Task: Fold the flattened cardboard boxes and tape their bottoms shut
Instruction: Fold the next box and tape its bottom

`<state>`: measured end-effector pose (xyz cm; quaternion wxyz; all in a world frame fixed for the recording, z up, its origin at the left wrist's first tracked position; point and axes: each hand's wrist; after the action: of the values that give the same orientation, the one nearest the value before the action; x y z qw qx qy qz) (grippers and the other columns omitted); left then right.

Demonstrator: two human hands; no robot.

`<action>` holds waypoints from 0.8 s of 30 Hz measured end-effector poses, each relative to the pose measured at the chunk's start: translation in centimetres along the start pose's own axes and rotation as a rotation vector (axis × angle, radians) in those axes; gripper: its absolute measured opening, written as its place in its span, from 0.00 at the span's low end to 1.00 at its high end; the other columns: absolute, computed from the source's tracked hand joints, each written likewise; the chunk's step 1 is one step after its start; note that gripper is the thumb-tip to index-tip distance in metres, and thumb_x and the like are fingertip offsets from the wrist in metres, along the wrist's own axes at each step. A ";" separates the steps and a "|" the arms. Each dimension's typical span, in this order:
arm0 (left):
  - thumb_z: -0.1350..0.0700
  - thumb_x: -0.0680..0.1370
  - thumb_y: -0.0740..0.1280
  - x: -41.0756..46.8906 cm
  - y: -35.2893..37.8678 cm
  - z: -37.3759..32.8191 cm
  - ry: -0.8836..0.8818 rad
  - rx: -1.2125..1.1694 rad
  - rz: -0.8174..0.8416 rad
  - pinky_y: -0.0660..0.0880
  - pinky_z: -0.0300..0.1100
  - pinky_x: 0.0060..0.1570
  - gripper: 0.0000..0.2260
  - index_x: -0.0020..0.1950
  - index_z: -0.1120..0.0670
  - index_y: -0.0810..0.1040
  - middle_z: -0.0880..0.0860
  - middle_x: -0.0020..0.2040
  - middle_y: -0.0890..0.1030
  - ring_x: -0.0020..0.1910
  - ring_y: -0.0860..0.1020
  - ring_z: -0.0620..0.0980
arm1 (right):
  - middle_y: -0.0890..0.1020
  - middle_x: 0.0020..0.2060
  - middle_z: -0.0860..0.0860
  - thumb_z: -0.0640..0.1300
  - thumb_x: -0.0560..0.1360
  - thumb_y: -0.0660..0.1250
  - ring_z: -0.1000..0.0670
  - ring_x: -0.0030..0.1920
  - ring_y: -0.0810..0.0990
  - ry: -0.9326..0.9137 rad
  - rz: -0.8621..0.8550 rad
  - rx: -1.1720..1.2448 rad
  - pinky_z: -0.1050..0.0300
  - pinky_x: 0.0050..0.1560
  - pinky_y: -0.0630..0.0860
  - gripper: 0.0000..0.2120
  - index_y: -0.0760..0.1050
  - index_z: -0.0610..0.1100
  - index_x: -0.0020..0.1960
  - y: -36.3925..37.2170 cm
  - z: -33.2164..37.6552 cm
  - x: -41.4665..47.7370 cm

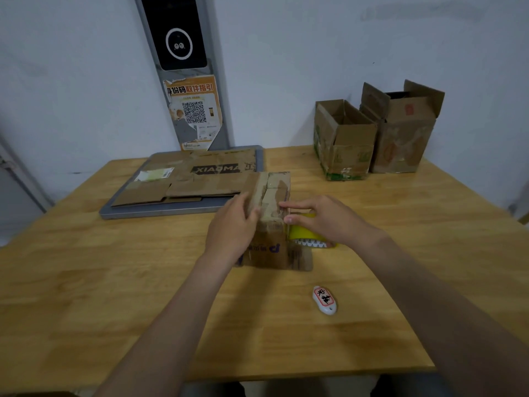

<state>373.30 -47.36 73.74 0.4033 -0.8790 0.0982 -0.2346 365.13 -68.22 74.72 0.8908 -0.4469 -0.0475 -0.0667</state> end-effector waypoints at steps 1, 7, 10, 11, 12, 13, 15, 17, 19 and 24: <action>0.37 0.82 0.61 0.1 0.1 -0.5 -0.007 0.059 -0.001 0.74 0.48 0.59 0.27 0.77 0.51 0.70 0.51 0.71 0.77 0.68 0.75 0.54 | 0.76 0.71 0.59 0.73 0.72 0.64 0.48 0.29 0.84 -0.009 0.011 -0.003 0.48 0.35 0.84 0.19 0.69 0.80 0.63 0.0 0.0 0.1; 0.17 0.66 0.53 0.7 0.7 -3.1 -0.228 0.286 0.120 0.73 0.60 0.64 0.58 0.83 0.56 0.56 0.58 0.76 0.69 0.74 0.69 0.61 | 0.77 0.66 0.63 0.75 0.68 0.60 0.45 0.41 0.87 -0.053 0.050 0.004 0.44 0.42 0.85 0.17 0.66 0.85 0.57 0.1 -0.2 0.5; 0.16 0.62 0.58 1.2 0.6 -3.2 -0.240 0.263 0.167 0.73 0.58 0.64 0.62 0.84 0.56 0.54 0.58 0.77 0.68 0.75 0.69 0.61 | 0.76 0.69 0.61 0.72 0.71 0.64 0.43 0.47 0.87 -0.057 0.071 -0.001 0.43 0.49 0.84 0.19 0.65 0.84 0.60 -0.2 -0.1 0.6; 0.15 0.61 0.60 1.4 0.5 -2.9 -0.232 0.231 0.179 0.74 0.57 0.64 0.63 0.83 0.57 0.55 0.58 0.76 0.70 0.74 0.70 0.61 | 0.76 0.70 0.60 0.71 0.71 0.65 0.41 0.51 0.86 -0.050 0.076 0.000 0.42 0.52 0.83 0.20 0.65 0.84 0.60 -0.3 -0.1 0.6; 0.16 0.60 0.61 1.5 0.3 -2.5 -0.218 0.187 0.184 0.75 0.57 0.64 0.63 0.82 0.57 0.58 0.58 0.75 0.72 0.72 0.72 0.60 | 0.75 0.71 0.59 0.71 0.70 0.66 0.39 0.54 0.85 -0.040 0.080 0.009 0.41 0.54 0.83 0.21 0.65 0.83 0.61 -0.4 0.0 0.7; 0.16 0.59 0.63 1.5 0.1 -2.1 -0.198 0.140 0.181 0.77 0.57 0.63 0.63 0.81 0.58 0.60 0.57 0.73 0.74 0.70 0.73 0.59 | 0.75 0.72 0.58 0.71 0.69 0.67 0.39 0.55 0.85 -0.034 0.082 0.030 0.40 0.55 0.82 0.23 0.66 0.83 0.61 -0.4 0.0 0.7; 0.17 0.59 0.65 1.3 0.0 -1.2 -0.150 0.066 0.166 0.78 0.53 0.61 0.61 0.80 0.57 0.63 0.55 0.71 0.77 0.68 0.76 0.56 | 0.75 0.72 0.58 0.69 0.70 0.70 0.43 0.59 0.84 -0.046 0.067 0.071 0.42 0.58 0.81 0.25 0.69 0.78 0.65 -0.4 -0.1 0.7; 0.19 0.60 0.68 1.0 -0.1 -0.6 -0.121 0.034 0.141 0.77 0.47 0.61 0.62 0.83 0.57 0.60 0.55 0.72 0.77 0.70 0.75 0.55 | 0.76 0.71 0.58 0.64 0.73 0.72 0.53 0.66 0.78 -0.058 0.057 0.072 0.48 0.64 0.78 0.26 0.71 0.71 0.69 -0.4 -0.2 0.8; 0.21 0.60 0.70 1.0 -0.2 0.0 -0.109 0.019 0.110 0.75 0.44 0.58 0.63 0.83 0.57 0.58 0.55 0.73 0.77 0.70 0.75 0.54 | 0.75 0.72 0.58 0.62 0.74 0.73 0.57 0.70 0.74 -0.055 0.060 0.067 0.51 0.66 0.76 0.26 0.72 0.68 0.71 -0.5 -0.2 0.9; 0.22 0.59 0.71 0.6 0.1 0.5 -0.080 0.008 0.049 0.75 0.44 0.56 0.62 0.82 0.57 0.60 0.56 0.70 0.79 0.69 0.76 0.55 | 0.74 0.71 0.61 0.61 0.75 0.72 0.67 0.56 0.79 -0.056 0.056 0.074 0.69 0.45 0.76 0.25 0.72 0.66 0.72 -0.3 -0.2 0.6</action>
<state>374.03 -47.29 73.59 0.4161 -0.8833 0.1028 -0.1897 365.68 -68.60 74.92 0.9066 -0.4165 -0.0621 -0.0274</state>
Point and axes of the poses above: each hand's wrist, its own x-axis towards the middle knuckle, its own y-axis out of the palm, z = x × y
